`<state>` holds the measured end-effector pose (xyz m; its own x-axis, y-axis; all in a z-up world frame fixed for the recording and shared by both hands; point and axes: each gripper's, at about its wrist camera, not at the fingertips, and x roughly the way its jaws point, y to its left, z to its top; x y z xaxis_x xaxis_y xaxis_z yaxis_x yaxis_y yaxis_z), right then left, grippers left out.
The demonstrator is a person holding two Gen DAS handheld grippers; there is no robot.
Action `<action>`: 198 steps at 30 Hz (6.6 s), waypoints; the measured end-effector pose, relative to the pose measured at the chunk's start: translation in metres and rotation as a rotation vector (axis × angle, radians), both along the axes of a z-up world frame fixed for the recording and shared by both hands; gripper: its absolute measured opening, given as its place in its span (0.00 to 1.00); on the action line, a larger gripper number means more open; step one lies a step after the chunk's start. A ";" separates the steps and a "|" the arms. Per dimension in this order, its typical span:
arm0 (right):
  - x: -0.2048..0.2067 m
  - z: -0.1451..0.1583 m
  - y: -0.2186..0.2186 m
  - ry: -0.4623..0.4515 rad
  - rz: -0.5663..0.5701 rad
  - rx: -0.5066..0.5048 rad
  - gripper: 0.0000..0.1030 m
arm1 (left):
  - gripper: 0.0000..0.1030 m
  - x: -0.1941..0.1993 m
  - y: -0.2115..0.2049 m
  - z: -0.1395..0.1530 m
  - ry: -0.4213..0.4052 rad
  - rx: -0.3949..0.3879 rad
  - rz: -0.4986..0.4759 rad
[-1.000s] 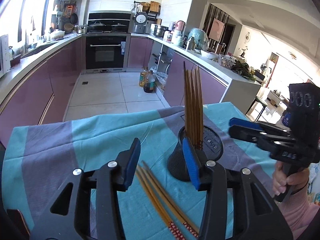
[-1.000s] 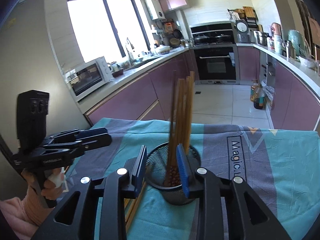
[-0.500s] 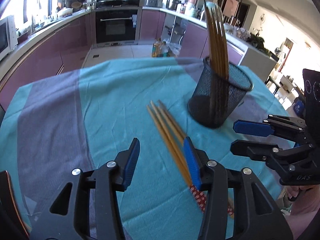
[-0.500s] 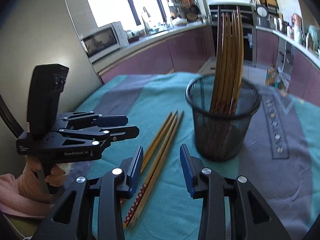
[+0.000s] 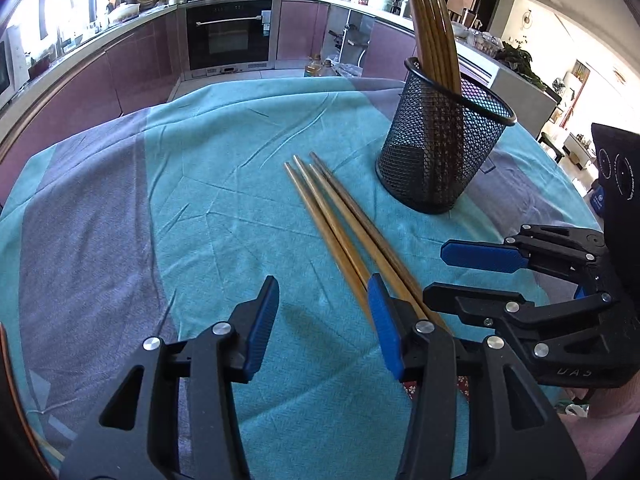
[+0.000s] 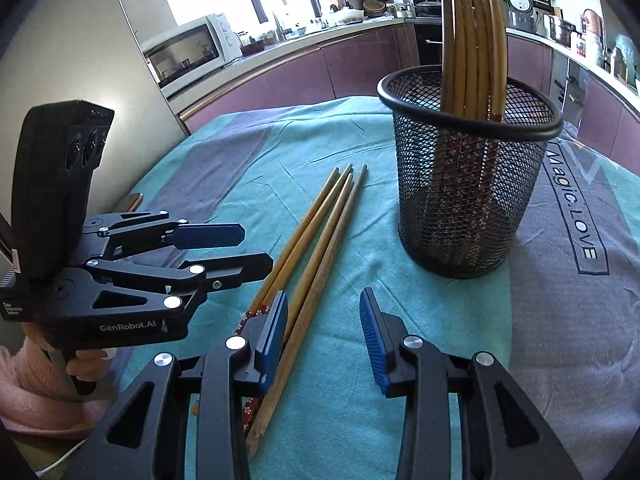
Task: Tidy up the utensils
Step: 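Move back to the pile and grasp a chopstick with the left tool while the right tool grasps one, then lift both chopsticks upright and lower them into the mesh cup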
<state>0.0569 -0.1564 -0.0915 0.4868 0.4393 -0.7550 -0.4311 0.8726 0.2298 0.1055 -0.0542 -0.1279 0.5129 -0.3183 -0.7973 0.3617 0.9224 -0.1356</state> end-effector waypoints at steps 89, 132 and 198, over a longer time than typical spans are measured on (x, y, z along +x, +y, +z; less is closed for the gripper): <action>0.019 -0.004 0.008 0.024 0.039 -0.057 0.07 | 0.15 0.021 -0.013 -0.016 0.066 -0.029 -0.084; -0.011 0.119 -0.073 -0.310 -0.079 0.152 0.06 | 0.07 -0.008 0.009 0.127 -0.207 -0.294 -0.144; 0.065 0.107 -0.065 -0.221 -0.129 0.118 0.06 | 0.07 0.067 -0.072 0.148 -0.200 -0.118 -0.209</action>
<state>0.1215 -0.2214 0.0158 0.6915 0.4417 -0.5716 -0.3695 0.8962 0.2455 0.1729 -0.1266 0.0202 0.5700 -0.5176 -0.6381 0.5719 0.8076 -0.1442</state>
